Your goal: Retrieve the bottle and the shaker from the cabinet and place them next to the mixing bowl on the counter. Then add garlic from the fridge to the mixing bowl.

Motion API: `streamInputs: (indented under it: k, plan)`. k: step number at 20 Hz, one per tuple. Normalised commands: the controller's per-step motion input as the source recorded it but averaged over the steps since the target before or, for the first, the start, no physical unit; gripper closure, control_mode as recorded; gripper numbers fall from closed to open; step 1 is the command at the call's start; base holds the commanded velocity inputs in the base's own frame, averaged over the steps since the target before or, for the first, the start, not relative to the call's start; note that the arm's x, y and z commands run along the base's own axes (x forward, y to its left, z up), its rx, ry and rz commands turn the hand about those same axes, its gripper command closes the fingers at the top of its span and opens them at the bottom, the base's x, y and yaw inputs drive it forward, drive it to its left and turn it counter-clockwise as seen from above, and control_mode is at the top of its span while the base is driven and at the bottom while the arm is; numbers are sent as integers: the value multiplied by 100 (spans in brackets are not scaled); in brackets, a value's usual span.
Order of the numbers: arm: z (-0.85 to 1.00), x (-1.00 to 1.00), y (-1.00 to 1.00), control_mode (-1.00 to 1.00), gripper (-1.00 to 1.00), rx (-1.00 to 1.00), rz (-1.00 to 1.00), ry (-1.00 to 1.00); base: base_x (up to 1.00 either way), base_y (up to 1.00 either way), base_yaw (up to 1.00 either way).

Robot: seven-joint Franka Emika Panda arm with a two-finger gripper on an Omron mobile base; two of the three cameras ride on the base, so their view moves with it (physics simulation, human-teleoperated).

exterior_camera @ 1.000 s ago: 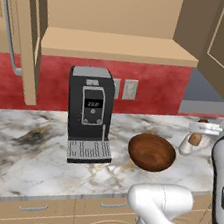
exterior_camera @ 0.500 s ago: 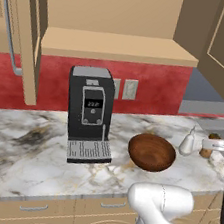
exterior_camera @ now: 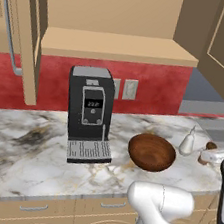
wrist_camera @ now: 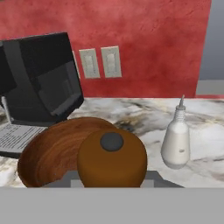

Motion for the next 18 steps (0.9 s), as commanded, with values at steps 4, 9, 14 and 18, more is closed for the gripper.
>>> streamInputs:
  k: [4,9,14,18]
  plan:
    - [-41,39,-4,-100,100,-4,6,-1,0,0,0]
    - [-38,29,-14,-100,100,-3,6,0,0,0,0]
    - [-40,21,-35,-100,100,0,6,0,0,0,0]
    - [-37,34,-26,-100,100,0,10,0,0,0,0]
